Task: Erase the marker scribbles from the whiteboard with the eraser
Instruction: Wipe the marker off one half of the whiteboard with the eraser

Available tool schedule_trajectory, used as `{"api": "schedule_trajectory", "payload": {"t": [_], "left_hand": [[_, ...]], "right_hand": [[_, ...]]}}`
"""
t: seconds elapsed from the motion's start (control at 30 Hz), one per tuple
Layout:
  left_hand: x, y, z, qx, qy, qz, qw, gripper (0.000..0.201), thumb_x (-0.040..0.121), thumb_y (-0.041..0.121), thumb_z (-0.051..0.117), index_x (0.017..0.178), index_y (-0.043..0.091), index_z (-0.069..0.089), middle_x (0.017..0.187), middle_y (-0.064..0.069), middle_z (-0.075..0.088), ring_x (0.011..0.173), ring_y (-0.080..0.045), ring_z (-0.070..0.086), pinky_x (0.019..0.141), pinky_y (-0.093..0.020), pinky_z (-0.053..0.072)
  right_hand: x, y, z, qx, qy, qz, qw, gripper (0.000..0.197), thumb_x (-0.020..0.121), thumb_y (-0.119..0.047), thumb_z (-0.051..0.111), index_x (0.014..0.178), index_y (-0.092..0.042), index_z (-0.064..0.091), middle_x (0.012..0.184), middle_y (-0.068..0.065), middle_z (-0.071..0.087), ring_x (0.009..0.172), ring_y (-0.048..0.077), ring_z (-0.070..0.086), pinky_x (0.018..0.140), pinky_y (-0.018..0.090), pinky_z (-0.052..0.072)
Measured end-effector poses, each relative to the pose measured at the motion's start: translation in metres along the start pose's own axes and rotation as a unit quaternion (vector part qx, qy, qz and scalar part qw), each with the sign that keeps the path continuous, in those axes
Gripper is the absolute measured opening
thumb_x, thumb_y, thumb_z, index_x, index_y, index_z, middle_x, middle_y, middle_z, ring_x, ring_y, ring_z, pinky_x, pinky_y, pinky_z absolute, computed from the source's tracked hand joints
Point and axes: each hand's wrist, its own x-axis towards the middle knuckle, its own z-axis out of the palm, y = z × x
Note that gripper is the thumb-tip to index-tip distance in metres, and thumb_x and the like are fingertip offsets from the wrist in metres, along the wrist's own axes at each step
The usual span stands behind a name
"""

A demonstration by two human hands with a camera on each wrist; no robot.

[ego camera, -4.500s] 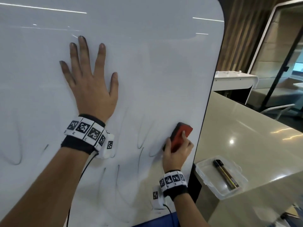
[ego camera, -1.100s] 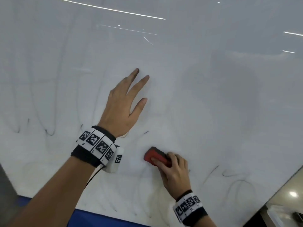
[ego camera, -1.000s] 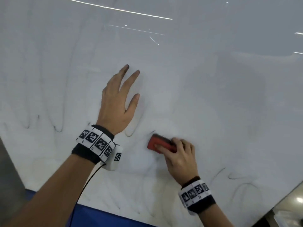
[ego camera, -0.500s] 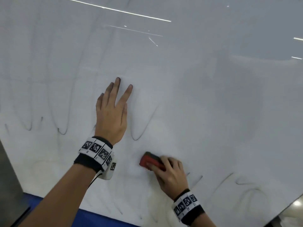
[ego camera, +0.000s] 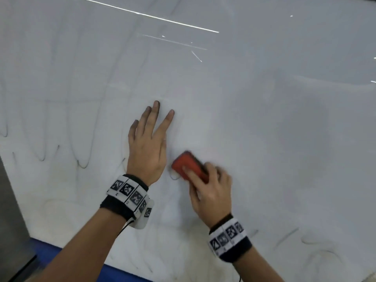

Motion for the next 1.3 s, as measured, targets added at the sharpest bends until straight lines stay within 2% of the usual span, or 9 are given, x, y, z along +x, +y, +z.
{"api": "schedule_trajectory", "payload": {"t": [0.13, 0.37, 0.47, 0.63, 0.8, 0.97, 1.1, 1.2, 1.3], "left_hand": [[0.0, -0.007, -0.007, 0.033, -0.012, 0.021, 0.999, 0.065, 0.103, 0.009, 0.043, 0.16, 0.032, 0.022, 0.171, 0.0, 0.008, 0.157, -0.02, 0.012, 0.124, -0.047, 0.018], [0.004, -0.009, -0.01, 0.044, -0.018, 0.016, 0.999, 0.075, 0.096, -0.002, 0.044, 0.161, 0.024, 0.019, 0.17, 0.001, 0.012, 0.157, -0.018, 0.015, 0.123, -0.047, 0.021], [0.002, -0.007, -0.011, 0.033, -0.022, 0.005, 0.999, 0.08, 0.092, -0.006, 0.044, 0.162, 0.02, 0.015, 0.17, 0.003, 0.01, 0.157, -0.015, 0.013, 0.124, -0.046, 0.018], [0.0, -0.008, -0.015, 0.037, -0.028, 0.011, 0.999, 0.085, 0.085, -0.006, 0.044, 0.162, 0.018, 0.015, 0.17, 0.003, 0.012, 0.157, -0.013, 0.014, 0.123, -0.045, 0.018], [-0.001, -0.005, -0.016, 0.027, -0.038, 0.004, 0.999, 0.085, 0.088, -0.009, 0.044, 0.162, 0.021, 0.016, 0.171, 0.002, 0.009, 0.158, -0.015, 0.011, 0.125, -0.047, 0.017], [0.0, 0.004, -0.019, 0.04, -0.031, 0.004, 0.999, 0.07, 0.095, 0.009, 0.05, 0.159, 0.021, 0.024, 0.17, -0.006, 0.014, 0.156, -0.023, 0.018, 0.122, -0.05, 0.022], [-0.007, 0.027, -0.017, 0.031, 0.001, 0.036, 0.999, 0.062, 0.1, 0.026, 0.051, 0.158, 0.027, 0.03, 0.168, -0.01, 0.019, 0.154, -0.029, 0.021, 0.118, -0.047, 0.026], [-0.018, 0.041, -0.003, 0.023, -0.009, 0.066, 0.998, 0.07, 0.093, 0.003, 0.049, 0.157, 0.029, 0.033, 0.168, -0.01, 0.018, 0.155, -0.029, 0.02, 0.117, -0.046, 0.027], [-0.025, 0.043, 0.008, 0.033, -0.038, 0.051, 0.997, 0.09, 0.08, -0.011, 0.047, 0.157, 0.033, 0.031, 0.169, -0.008, 0.016, 0.156, -0.027, 0.017, 0.117, -0.047, 0.03]], "right_hand": [[-0.075, -0.009, 0.017, -0.013, -0.14, -0.103, 0.985, 0.051, 0.075, -0.008, 0.067, 0.119, -0.034, 0.071, 0.122, 0.008, 0.048, 0.092, 0.032, 0.055, 0.074, 0.041, 0.05], [0.131, 0.014, -0.058, -0.04, 0.113, 0.089, 0.989, 0.046, 0.087, -0.026, 0.067, 0.132, -0.035, 0.066, 0.12, 0.016, 0.06, 0.099, 0.036, 0.053, 0.085, 0.043, 0.04], [0.163, 0.008, -0.061, -0.031, 0.144, 0.12, 0.982, 0.051, 0.085, -0.026, 0.065, 0.136, -0.032, 0.064, 0.12, 0.017, 0.059, 0.097, 0.036, 0.053, 0.084, 0.043, 0.042], [0.031, -0.029, 0.007, -0.008, -0.013, 0.034, 0.999, 0.051, 0.074, -0.019, 0.072, 0.125, -0.024, 0.069, 0.118, 0.019, 0.059, 0.097, 0.032, 0.047, 0.08, 0.042, 0.036], [-0.124, -0.035, 0.039, -0.033, -0.226, -0.073, 0.971, 0.057, 0.065, -0.01, 0.082, 0.116, -0.031, 0.068, 0.116, 0.011, 0.054, 0.092, 0.032, 0.054, 0.079, 0.042, 0.041], [-0.027, 0.006, -0.025, -0.03, -0.013, 0.083, 0.996, 0.047, 0.071, -0.015, 0.077, 0.115, -0.032, 0.074, 0.115, 0.015, 0.062, 0.099, 0.032, 0.049, 0.083, 0.043, 0.037], [0.048, 0.051, -0.076, -0.003, 0.176, 0.235, 0.956, 0.044, 0.082, -0.025, 0.07, 0.125, -0.035, 0.071, 0.118, 0.015, 0.058, 0.1, 0.037, 0.053, 0.088, 0.041, 0.04], [0.01, 0.042, -0.046, -0.024, 0.147, 0.19, 0.97, 0.045, 0.086, -0.023, 0.071, 0.129, -0.033, 0.066, 0.121, 0.019, 0.058, 0.1, 0.039, 0.054, 0.088, 0.044, 0.04], [-0.099, 0.012, 0.009, -0.033, -0.03, 0.072, 0.996, 0.051, 0.079, -0.012, 0.077, 0.124, -0.03, 0.062, 0.126, 0.017, 0.053, 0.098, 0.037, 0.053, 0.082, 0.045, 0.042]]}}
